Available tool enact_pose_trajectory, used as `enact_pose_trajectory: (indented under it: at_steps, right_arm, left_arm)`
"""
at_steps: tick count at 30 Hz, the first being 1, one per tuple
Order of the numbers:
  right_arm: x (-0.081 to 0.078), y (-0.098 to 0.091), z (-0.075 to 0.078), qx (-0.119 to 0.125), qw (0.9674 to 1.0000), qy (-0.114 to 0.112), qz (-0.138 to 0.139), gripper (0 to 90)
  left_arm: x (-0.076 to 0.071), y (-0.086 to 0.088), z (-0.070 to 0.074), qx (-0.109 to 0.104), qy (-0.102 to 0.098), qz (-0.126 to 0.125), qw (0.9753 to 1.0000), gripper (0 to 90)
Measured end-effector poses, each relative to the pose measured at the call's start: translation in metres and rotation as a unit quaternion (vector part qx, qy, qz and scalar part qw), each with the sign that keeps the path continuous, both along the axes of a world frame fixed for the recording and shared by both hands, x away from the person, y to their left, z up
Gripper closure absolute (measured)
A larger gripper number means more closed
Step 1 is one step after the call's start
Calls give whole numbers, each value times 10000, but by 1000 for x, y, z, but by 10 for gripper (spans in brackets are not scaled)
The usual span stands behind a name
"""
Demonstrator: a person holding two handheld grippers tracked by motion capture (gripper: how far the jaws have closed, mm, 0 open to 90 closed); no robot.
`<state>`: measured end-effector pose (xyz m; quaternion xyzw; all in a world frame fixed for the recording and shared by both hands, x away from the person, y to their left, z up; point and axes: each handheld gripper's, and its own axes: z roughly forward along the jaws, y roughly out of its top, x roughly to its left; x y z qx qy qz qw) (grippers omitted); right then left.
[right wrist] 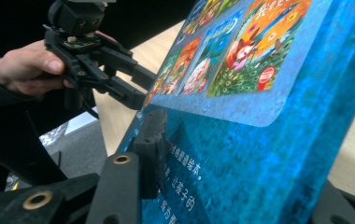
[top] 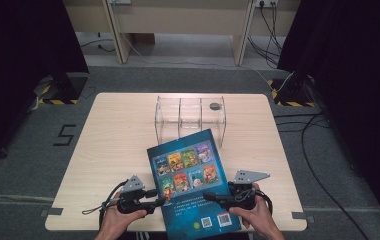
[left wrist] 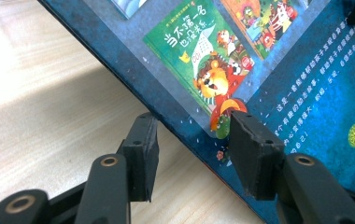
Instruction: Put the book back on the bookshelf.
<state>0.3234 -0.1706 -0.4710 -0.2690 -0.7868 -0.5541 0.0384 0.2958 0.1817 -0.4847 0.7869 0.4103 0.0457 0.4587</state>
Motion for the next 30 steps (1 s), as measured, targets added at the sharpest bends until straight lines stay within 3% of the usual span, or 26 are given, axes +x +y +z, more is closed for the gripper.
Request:
enact_pose_trajectory:
  at_steps: [7,9,10,11,12,15,18,19,21,25,30]
  right_arm:
    - [2,-3,-1,120,9997,196,88,665]
    - [2,-3,-1,122,9998,122,73,664]
    - [0,-3,2,134,9999,-44,35,664]
    - [0,-3,2,134,9999,-44,35,664]
    - [-1,-5,6,201,9994,-269,-102,666]
    - [-2,-7,9,286,9984,-441,-193,666]
    - [-3,-7,9,330,9979,-528,-189,667]
    - [-4,-6,11,363,9966,-716,-182,667]
    - [-5,-3,15,365,9955,-863,-161,668]
    - [-5,-3,16,473,9939,-969,-219,671]
    - [-5,-3,16,528,9931,-1015,-237,671]
  left_arm:
    - [2,0,-1,-71,10,-17,10000,562]
    - [2,1,-1,-127,-9,-28,9999,564]
    - [2,2,0,-190,-30,-10,9998,574]
    - [2,2,0,-242,-50,-6,9997,574]
    - [2,2,0,-301,-72,-21,9995,579]
    - [3,2,-2,-468,-106,-53,9988,558]
    - [4,1,-4,-687,12,-72,9976,521]
    - [4,-1,-6,-803,168,-153,9965,449]
    - [2,-3,-8,-829,237,-265,9959,430]
    - [2,-5,-9,-796,234,-351,9959,419]
    - [5,-1,-5,-961,262,-266,9947,462]
